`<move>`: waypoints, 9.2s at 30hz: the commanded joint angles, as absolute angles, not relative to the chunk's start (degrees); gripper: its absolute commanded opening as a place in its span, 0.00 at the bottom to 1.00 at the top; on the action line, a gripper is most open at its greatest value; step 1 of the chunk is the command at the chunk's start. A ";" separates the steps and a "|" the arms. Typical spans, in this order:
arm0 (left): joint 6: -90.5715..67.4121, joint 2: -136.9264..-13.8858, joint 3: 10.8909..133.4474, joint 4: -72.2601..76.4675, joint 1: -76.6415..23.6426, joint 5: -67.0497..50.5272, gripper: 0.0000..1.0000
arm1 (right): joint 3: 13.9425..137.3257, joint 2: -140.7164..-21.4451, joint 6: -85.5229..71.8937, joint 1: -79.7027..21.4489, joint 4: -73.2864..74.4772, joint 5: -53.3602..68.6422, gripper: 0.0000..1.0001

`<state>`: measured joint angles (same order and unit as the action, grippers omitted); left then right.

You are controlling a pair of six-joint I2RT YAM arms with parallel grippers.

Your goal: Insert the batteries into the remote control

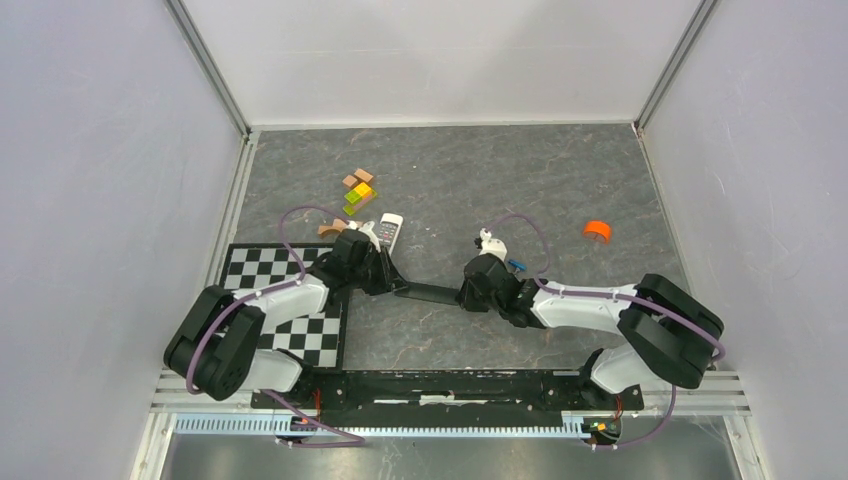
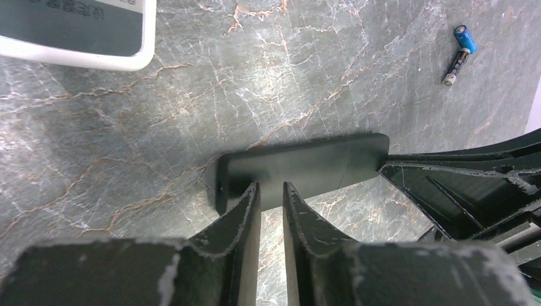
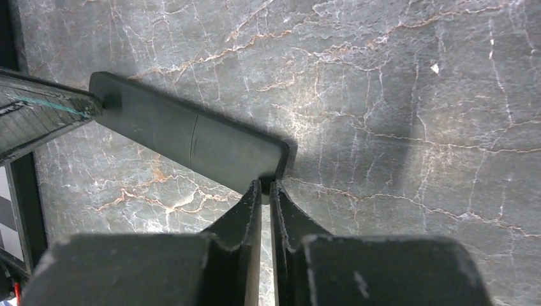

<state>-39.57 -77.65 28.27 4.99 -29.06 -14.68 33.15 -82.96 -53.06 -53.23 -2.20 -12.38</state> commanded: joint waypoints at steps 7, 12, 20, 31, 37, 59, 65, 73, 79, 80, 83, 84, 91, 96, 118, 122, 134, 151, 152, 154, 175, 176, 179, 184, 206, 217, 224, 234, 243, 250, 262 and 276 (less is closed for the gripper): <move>-40.92 -82.20 27.26 14.44 -29.27 -23.72 0.07 | 34.94 -88.14 -54.67 -54.00 -5.97 -6.98 0.00; -41.42 -82.42 27.37 14.47 -29.28 -22.74 0.06 | 35.69 -88.56 -54.12 -54.27 -5.62 -7.97 0.00; -37.27 -76.08 33.86 1.41 -28.71 -13.32 0.36 | 37.17 -84.06 -50.42 -54.14 -1.31 -13.15 0.18; -35.69 -72.11 34.48 -7.73 -28.40 -3.78 0.60 | 40.73 -84.21 -45.78 -53.62 0.97 -16.09 0.48; -36.39 -73.89 33.01 -6.38 -28.41 -4.34 0.61 | 43.49 -87.18 -44.24 -52.92 0.70 -15.56 0.37; -37.00 -79.27 30.71 -0.18 -28.39 -11.97 0.36 | 44.14 -91.55 -44.70 -52.64 0.44 -10.14 0.16; -38.78 -79.75 29.06 5.60 -28.48 -17.55 0.21 | 43.37 -93.37 -46.93 -52.74 -5.25 -3.38 0.08; -39.43 -80.48 29.16 6.16 -28.45 -17.45 0.20 | 41.92 -94.56 -47.28 -53.53 -7.75 -2.40 0.07; -38.16 -75.52 32.56 -1.42 -26.09 -12.60 0.38 | 41.75 -86.52 -32.40 -51.49 -5.08 -8.97 0.49; -38.01 -74.30 33.45 -2.38 -25.51 -12.01 0.43 | 41.92 -85.12 -28.79 -51.18 -5.62 -9.09 0.58; -37.04 -71.35 36.60 -6.05 -24.26 -10.71 0.55 | 44.00 -83.66 -15.81 -50.89 -5.87 -6.45 0.73; -36.75 -70.68 37.77 -7.44 -23.82 -10.45 0.58 | 45.32 -84.14 -10.88 -50.88 -5.26 -4.24 0.77; -35.30 -62.41 42.39 -14.67 -20.79 -2.42 0.89 | 49.13 -89.39 10.93 -51.80 -0.48 7.96 0.98; -32.23 -56.96 45.54 -21.45 -20.14 9.53 1.00 | 51.14 -92.95 16.45 -52.50 -0.11 8.63 0.96; -30.24 -56.95 49.60 -27.50 -16.96 9.07 1.00 | 57.39 -102.79 5.70 -50.89 -1.63 -3.96 0.41; -29.43 -58.48 49.08 -25.13 -16.96 2.15 1.00 | 58.01 -102.02 -2.02 -46.15 -3.31 -12.07 0.39; -31.59 -68.91 50.82 -18.11 -17.05 -6.25 1.00 | 72.84 -113.77 -5.90 -33.56 -3.82 -18.68 0.42; -30.42 -82.43 53.70 -13.37 -17.14 -6.49 1.00 | 60.95 -105.58 22.02 -37.26 -3.17 12.57 0.90; -30.50 -82.57 53.78 -13.31 -17.09 -6.44 1.00 | 61.26 -106.00 22.68 -37.43 -2.55 12.36 0.89; -30.44 -82.88 53.88 -13.35 -17.14 -6.75 1.00 | 62.58 -107.25 23.33 -37.62 -0.75 12.38 0.84; -30.51 -84.21 53.77 -13.43 -17.16 -7.94 1.00 | 70.90 -114.04 14.22 -35.78 4.67 -2.39 0.37; -30.58 -84.47 53.79 -13.44 -17.29 -8.21 1.00 | 70.60 -113.76 13.30 -35.62 3.10 -5.32 0.37; -30.64 -85.27 54.26 -13.14 -17.63 -8.61 1.00 | 70.97 -113.59 11.08 -34.80 0.44 -12.54 0.36; -30.61 -86.91 55.73 -13.17 -18.37 -8.16 1.00 | 72.93 -115.36 8.44 -32.39 -3.61 -22.52 0.35; -22.75 -103.80 64.64 -16.64 -24.07 4.57 1.00 | 71.33 -105.83 -3.56 -22.59 -2.27 -6.46 0.87; -22.10 -108.18 65.65 -21.28 -27.14 12.51 0.67 | 65.24 -97.15 -9.49 -22.46 4.04 -0.18 0.82; -17.50 -104.67 62.99 -16.55 -28.48 -4.36 0.41 | 58.22 -89.02 -15.71 -22.41 2.25 7.25 0.80; -30.49 -97.04 58.06 2.66 -28.57 -39.85 0.37 | 32.05 -76.07 -43.87 -22.37 -30.63 24.65 0.87; -58.67 -97.24 51.49 30.98 -28.61 -51.40 0.36 | 25.53 -72.29 -58.91 -23.28 -48.50 23.85 0.92; -82.03 -100.62 47.01 60.31 -28.62 -53.05 0.34 | 27.85 -73.27 -62.47 -24.72 -46.39 21.62 0.93; -90.20 -103.36 45.49 71.83 -29.58 -51.81 0.30 | 29.45 -76.07 -70.38 -24.74 -51.46 20.27 0.96; -87.01 -102.01 44.47 68.42 -29.58 -50.91 0.31 | 30.98 -80.71 -78.60 -24.72 -57.26 21.75 0.82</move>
